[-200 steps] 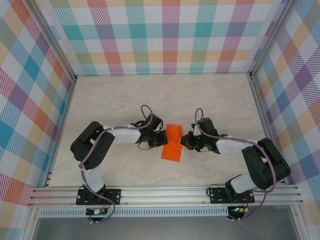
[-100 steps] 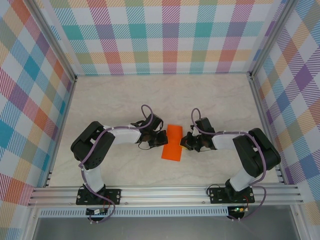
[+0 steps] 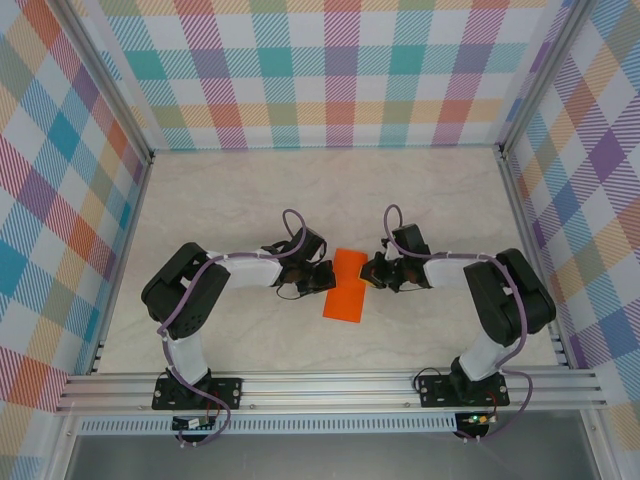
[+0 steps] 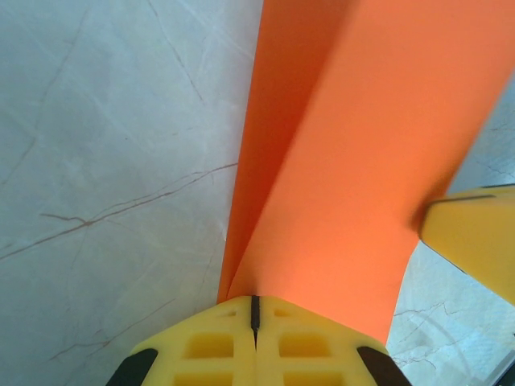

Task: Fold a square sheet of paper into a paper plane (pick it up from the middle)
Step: Fold the square sheet of paper in half at the center of the table.

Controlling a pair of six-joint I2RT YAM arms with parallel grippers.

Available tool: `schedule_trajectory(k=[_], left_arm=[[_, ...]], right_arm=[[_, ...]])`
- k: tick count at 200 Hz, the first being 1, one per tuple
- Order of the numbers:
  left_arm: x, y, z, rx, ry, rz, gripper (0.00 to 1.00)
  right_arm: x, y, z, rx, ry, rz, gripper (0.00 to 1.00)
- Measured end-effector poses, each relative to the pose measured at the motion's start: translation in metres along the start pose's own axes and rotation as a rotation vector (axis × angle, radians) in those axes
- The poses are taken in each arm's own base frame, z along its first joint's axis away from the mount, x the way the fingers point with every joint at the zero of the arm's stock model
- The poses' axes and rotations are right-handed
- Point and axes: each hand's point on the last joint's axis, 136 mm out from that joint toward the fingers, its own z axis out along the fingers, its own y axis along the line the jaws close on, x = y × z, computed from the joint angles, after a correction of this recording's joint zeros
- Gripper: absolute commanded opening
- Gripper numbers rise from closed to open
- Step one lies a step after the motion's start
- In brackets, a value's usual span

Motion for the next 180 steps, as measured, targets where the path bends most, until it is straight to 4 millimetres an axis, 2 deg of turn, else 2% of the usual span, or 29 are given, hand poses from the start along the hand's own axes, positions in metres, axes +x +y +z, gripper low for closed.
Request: schedule_trajectory(k=[43,76,96,116,132,145,172,180], left_arm=[[0.000,0.000,0.000,-0.001,-0.001,0.004,0.00],[0.000,0.000,0.000,-0.002,-0.001,0.011,0.00],[0.000,0.000,0.000,-0.002,-0.001,0.012,0.00],[0.000,0.000,0.000,-0.002,-0.001,0.013,0.00],[0.000,0.000,0.000,-0.003,-0.001,0.014,0.00],[0.000,0.000,0.000,-0.002,-0.001,0.014,0.00],[0.000,0.000,0.000,-0.002,-0.002,0.015,0.00],[0.000,0.000,0.000,-0.003,-0.002,0.014,0.00]], right_arm=[[-0.001,-0.005,0.005,-0.014,0.018,0.012,0.00],[0.000,-0.003,0.000,-0.004,0.014,0.013,0.00],[-0.002,0.008,-0.009,-0.008,0.005,-0.008,0.00],[-0.014,0.026,-0.014,-0.032,-0.016,-0.048,0.00],[-0.022,0.032,-0.013,-0.039,-0.025,-0.065,0.00],[-0.025,0.027,-0.008,-0.027,-0.018,-0.056,0.00],[-0.021,0.001,0.008,0.023,0.025,0.000,0.00],[-0.020,0.001,0.010,0.013,0.032,0.006,0.00]])
